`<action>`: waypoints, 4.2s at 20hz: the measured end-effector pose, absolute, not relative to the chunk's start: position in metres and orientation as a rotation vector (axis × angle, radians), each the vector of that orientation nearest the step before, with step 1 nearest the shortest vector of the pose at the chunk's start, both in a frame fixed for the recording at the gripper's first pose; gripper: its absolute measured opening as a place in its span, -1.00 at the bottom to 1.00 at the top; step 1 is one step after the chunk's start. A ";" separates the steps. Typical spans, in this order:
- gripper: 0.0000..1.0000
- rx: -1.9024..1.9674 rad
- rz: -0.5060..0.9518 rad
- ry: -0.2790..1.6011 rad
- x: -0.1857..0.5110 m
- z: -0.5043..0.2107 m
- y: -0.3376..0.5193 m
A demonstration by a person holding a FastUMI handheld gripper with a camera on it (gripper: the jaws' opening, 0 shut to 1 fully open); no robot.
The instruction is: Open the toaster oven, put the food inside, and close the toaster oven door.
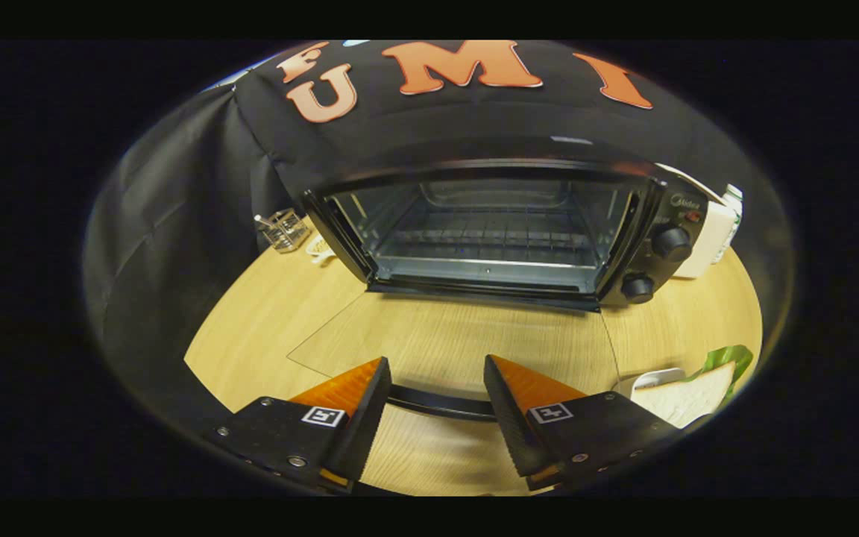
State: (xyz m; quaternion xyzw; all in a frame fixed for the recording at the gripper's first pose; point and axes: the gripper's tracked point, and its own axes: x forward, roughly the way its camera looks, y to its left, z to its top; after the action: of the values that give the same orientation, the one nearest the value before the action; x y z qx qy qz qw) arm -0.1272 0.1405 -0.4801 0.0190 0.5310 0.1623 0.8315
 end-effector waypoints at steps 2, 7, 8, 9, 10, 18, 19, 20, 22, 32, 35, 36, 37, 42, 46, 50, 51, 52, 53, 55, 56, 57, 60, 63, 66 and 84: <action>0.49 0.011 0.328 1.201 -0.141 -0.503 0.139; 0.47 -0.062 0.336 1.161 -0.135 -0.511 0.136; 0.44 -0.062 0.336 1.153 -0.132 -0.513 0.136; 0.43 -0.055 0.336 1.156 -0.131 -0.511 0.136; 0.42 -0.042 0.330 1.144 -0.129 -0.509 0.135; 0.54 -0.094 0.283 0.993 -0.111 -0.427 0.064; 0.59 -0.094 0.270 0.973 -0.104 -0.417 0.050; 0.64 -0.088 0.248 0.967 -0.100 -0.407 0.032; 0.80 -0.065 0.202 0.956 -0.094 -0.390 -0.001; 0.97 -0.002 0.083 1.092 -0.140 -0.416 -0.130; 0.96 0.067 0.075 1.162 -0.157 -0.447 -0.136; 0.95 0.099 0.075 1.175 -0.161 -0.456 -0.132; 0.93 0.133 0.070 1.189 -0.164 -0.464 -0.130; 0.43 0.408 0.014 1.233 -0.171 -0.479 -0.115; -0.30 0.550 -0.048 1.173 -0.153 -0.461 -0.114; -0.38 0.553 -0.072 1.099 -0.132 -0.431 -0.118; -0.38 0.573 -0.057 1.075 -0.123 -0.422 -0.112; -0.38 0.599 -0.038 1.051 -0.116 -0.412 -0.102; -0.39 0.626 -0.016 1.031 -0.108 -0.403 -0.092; -0.38 0.667 0.028 0.994 -0.094 -0.388 -0.071; -0.38 0.683 0.048 0.981 -0.087 -0.382 -0.060; -0.39 0.695 0.068 0.972 -0.083 -0.378 -0.049; -0.39 0.711 0.115 0.963 -0.073 -0.381 -0.016; -0.39 0.721 0.166 0.980 -0.067 -0.388 0.020; -0.39 0.734 0.207 0.978 -0.055 -0.396 0.049; -0.39 0.862 0.041 0.811 0.038 -0.473 0.091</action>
State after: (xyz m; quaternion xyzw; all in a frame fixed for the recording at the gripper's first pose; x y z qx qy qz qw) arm 0.0380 0.0913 -0.4728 0.4063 0.3820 0.0192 0.8298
